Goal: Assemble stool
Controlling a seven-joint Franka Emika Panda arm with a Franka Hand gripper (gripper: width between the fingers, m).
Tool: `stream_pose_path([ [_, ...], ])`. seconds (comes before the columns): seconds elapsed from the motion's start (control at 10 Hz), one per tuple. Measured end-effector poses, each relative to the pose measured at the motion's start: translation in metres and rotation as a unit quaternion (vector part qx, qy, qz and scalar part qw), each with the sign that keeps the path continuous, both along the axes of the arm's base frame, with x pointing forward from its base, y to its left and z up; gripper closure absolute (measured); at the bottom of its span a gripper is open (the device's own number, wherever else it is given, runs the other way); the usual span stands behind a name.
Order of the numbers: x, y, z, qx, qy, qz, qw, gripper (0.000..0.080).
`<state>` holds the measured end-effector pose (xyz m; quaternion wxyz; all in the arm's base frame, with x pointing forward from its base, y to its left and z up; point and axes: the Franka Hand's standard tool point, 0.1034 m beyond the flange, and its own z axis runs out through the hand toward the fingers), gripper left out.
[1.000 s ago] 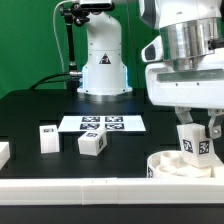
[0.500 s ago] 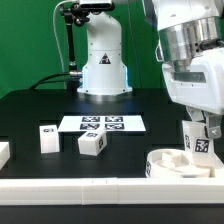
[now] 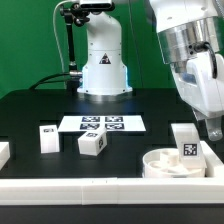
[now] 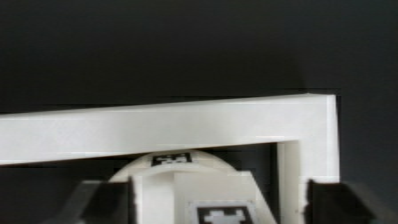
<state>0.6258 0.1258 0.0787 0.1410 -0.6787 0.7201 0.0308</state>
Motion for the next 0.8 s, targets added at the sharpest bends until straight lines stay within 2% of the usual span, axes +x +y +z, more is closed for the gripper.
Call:
stream_pose_path([
  [0.1,0.002,0.002,0.005,0.001,0.000,0.022,1.000,0.0188],
  [0.3,0.008,0.001,0.016,-0.005,-0.021,0.063,0.998,0.0158],
  [0.6,0.009,0.001,0.017,-0.015,-0.037,0.121,0.992,0.0150],
  [0.8,0.002,0.003,0.013,-0.027,-0.047,0.227,0.972,0.0150],
])
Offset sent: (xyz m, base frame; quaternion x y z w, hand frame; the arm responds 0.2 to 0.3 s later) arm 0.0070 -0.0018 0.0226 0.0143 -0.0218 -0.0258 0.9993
